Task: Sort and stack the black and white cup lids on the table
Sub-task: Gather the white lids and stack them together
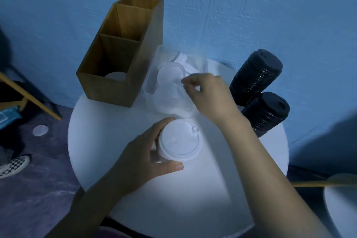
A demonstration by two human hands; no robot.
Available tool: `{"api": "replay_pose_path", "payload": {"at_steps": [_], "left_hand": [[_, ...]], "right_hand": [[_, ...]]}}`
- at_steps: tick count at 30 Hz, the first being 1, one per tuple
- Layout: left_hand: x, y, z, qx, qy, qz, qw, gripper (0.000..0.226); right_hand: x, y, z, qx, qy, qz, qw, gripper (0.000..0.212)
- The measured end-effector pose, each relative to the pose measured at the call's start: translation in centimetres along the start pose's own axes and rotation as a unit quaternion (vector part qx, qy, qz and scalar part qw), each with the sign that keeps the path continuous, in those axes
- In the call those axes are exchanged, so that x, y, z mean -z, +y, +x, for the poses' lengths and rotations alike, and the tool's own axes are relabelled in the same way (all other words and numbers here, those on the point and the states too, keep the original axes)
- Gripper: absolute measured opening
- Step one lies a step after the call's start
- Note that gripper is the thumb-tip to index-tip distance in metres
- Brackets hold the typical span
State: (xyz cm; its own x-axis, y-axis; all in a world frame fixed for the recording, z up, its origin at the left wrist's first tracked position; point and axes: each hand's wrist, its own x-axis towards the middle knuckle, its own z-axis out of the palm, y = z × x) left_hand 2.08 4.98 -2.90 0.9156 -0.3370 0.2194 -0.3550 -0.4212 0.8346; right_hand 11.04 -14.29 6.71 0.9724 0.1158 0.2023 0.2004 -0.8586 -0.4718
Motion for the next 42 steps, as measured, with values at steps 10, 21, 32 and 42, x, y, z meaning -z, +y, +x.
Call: {"api": "replay_pose_path", "payload": {"at_steps": [10, 21, 32, 42], "left_hand": [[0.0, -0.2, 0.1, -0.007, 0.001, 0.007, 1.0, 0.088], [0.1, 0.0, 0.1, -0.007, -0.001, 0.005, 1.0, 0.087], [0.0, -0.9, 1.2, -0.003, 0.042, 0.027, 0.999, 0.085], [0.1, -1.7, 1.8, 0.002, 0.047, 0.033, 0.998, 0.09]], "right_hand": [[-2.1, -0.7, 4.8, -0.026, -0.103, -0.051, 0.993, 0.028], [-1.8, -1.0, 5.5, -0.016, -0.172, -0.064, 0.983, 0.049], [-2.5, -0.5, 5.8, -0.016, -0.142, -0.011, 0.99, 0.026], [-3.0, -0.1, 6.2, 0.004, -0.133, 0.076, 0.988, 0.015]]}}
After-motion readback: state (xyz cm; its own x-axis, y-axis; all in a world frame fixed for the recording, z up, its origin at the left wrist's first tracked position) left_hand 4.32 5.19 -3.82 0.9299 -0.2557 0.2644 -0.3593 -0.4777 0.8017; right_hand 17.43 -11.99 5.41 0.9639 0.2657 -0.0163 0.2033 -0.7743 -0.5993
